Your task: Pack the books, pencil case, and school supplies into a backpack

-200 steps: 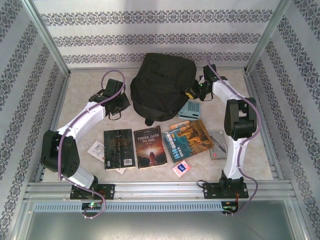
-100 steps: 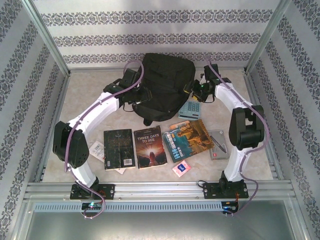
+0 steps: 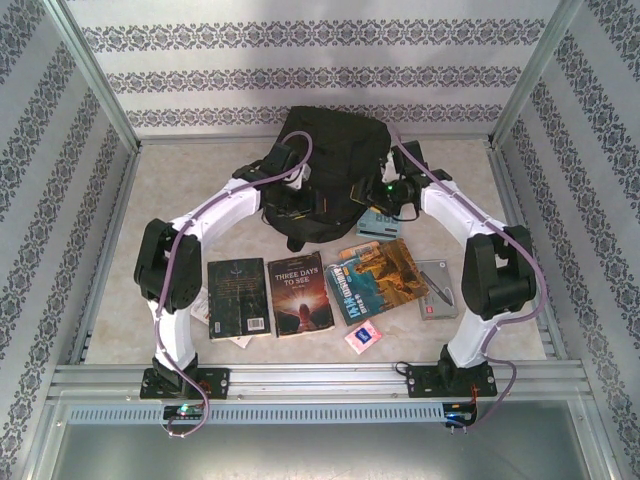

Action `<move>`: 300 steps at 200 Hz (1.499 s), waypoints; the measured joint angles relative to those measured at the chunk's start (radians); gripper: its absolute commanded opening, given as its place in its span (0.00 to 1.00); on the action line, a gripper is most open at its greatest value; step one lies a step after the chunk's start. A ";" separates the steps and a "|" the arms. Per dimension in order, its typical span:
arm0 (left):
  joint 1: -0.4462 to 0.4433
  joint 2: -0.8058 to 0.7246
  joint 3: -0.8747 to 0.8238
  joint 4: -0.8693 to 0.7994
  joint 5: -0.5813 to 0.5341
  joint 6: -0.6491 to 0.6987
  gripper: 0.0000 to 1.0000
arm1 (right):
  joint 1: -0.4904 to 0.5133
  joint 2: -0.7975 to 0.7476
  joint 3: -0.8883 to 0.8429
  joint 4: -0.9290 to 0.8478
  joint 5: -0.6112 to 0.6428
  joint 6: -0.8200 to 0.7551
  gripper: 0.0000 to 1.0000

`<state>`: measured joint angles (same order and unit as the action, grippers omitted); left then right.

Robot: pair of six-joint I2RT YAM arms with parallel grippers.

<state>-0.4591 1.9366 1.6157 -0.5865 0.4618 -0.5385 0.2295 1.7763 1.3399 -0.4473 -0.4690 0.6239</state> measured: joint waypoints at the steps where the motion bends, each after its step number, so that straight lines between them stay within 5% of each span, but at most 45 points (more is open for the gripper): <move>1: 0.000 0.001 0.001 0.000 0.002 0.002 0.49 | -0.001 0.000 -0.003 0.003 -0.002 0.001 0.56; 120: 0.000 0.141 0.142 -0.075 0.085 0.156 0.55 | -0.009 0.020 -0.131 0.183 -0.103 0.109 0.56; 216: -0.013 0.152 0.142 -0.076 0.264 0.161 0.37 | -0.009 0.056 -0.152 0.250 -0.124 0.149 0.51; 300: -0.013 0.178 0.139 -0.078 0.298 0.162 0.34 | -0.009 0.069 -0.154 0.273 -0.128 0.167 0.49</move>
<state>-0.4721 2.1143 1.7550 -0.6647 0.7593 -0.3763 0.2207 1.8450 1.1854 -0.1745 -0.5968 0.7906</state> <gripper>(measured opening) 0.353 0.498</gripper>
